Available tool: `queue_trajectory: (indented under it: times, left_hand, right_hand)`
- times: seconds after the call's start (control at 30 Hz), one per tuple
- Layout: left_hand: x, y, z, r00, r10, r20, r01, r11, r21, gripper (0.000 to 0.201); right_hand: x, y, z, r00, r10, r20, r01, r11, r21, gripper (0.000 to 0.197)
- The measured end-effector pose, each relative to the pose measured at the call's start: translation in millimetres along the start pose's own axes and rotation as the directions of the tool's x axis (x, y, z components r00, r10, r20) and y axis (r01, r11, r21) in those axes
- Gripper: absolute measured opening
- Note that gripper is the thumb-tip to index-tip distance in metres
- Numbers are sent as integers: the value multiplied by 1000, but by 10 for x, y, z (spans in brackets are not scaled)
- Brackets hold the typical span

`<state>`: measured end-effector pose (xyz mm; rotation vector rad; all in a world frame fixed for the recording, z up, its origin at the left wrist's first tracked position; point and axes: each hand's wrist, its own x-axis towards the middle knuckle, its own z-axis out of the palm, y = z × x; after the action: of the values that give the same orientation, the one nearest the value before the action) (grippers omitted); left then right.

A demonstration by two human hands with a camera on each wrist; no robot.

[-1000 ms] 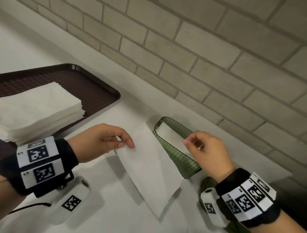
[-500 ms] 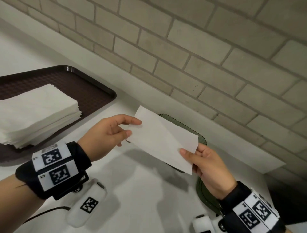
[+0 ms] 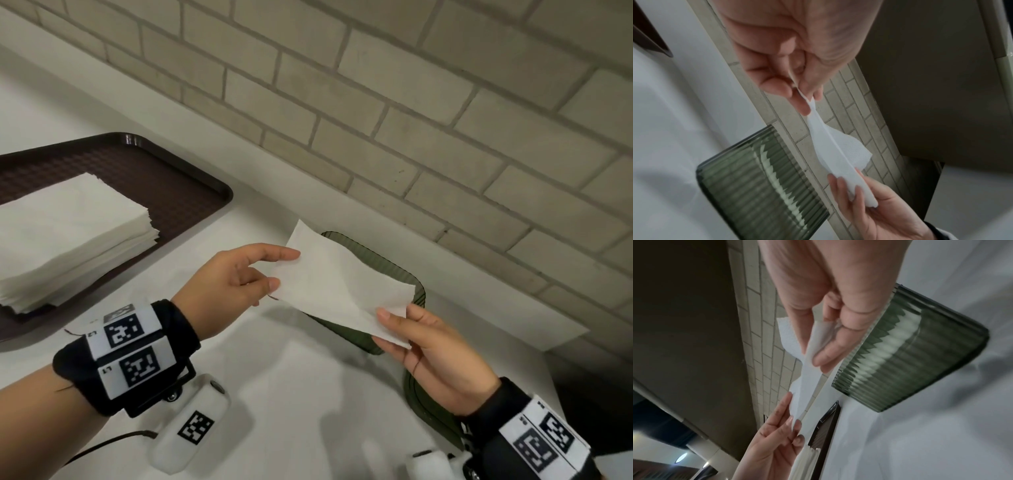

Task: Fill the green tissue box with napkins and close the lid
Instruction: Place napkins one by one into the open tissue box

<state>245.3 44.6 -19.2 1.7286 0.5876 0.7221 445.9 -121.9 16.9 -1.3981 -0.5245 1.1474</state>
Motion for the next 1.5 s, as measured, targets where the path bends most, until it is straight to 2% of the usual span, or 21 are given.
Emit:
queue_trajectory:
  times: [0.2,0.3,0.4,0.47,0.53,0.63,0.7,0.73,0.8,0.9,1.1,1.2,1.23,1.33,1.4,1.5]
  left_hand:
    - [-64,-120,-33,999,-35,24,37,997,-73,36]
    - [-66,-101,-11,1000,-25,-7,25,997,-79,43]
    - [-51,-105,-54,1000,-25,-5,25,998,54,44]
    - [-66,-154,-130,996,-74,50,64,980,191,40]
    - [-110,-225,-196,967,-200,158,130,921,368,36]
    - [-211,-305,-213,865,-399,304,134,768,627,46]
    - [-244,-328,-200,835,-451,316,102,691,716,60]
    - [-250,-332,-194,828,-465,313,88,660,746,65]
    - [-239,-338,-167,820,-478,314,61,619,783,69]
    - [-202,-342,-112,805,-497,324,37,587,809,70]
    - [-116,-337,7,798,-528,292,25,513,858,62]
    - [-83,-338,38,791,-526,313,-2,509,861,55]
    - [-74,-337,43,791,-518,325,-22,508,861,53]
    - [-71,-318,50,809,-476,344,-69,505,860,45]
    - [-70,-295,51,841,-418,345,-86,526,846,33]
    - [-40,-218,14,879,-345,329,-69,589,805,23]
  right_hand:
    - [19,59,-35,993,-74,-92,77,997,29,41]
    - [21,38,-29,986,-119,-120,119,993,-6,42]
    - [45,-70,-21,969,-181,-168,180,983,-23,43]
    - [97,-154,-61,950,-221,-221,215,975,-48,42]
    - [173,-211,-148,932,-241,-269,231,971,-68,35]
    - [341,-210,-289,911,-189,-366,168,982,-89,15]
    - [469,-169,-365,892,-144,-428,120,989,-84,34]
    - [520,-150,-386,883,-132,-450,105,991,-84,46]
    - [615,-136,-413,873,-124,-471,79,990,-115,54]
    - [732,-125,-424,868,-113,-483,24,982,-186,54]
    - [817,-97,-397,892,-110,-439,-65,928,-366,55]
    - [828,-91,-397,903,-142,-405,-158,767,-622,86]
    - [836,-96,-391,910,-151,-387,-178,700,-692,89]
    - [797,-122,-315,907,-206,-368,-225,501,-836,70]
    - [769,-125,-283,913,-243,-328,-219,385,-897,71]
    - [645,-132,-186,916,-316,-245,-158,277,-948,77]
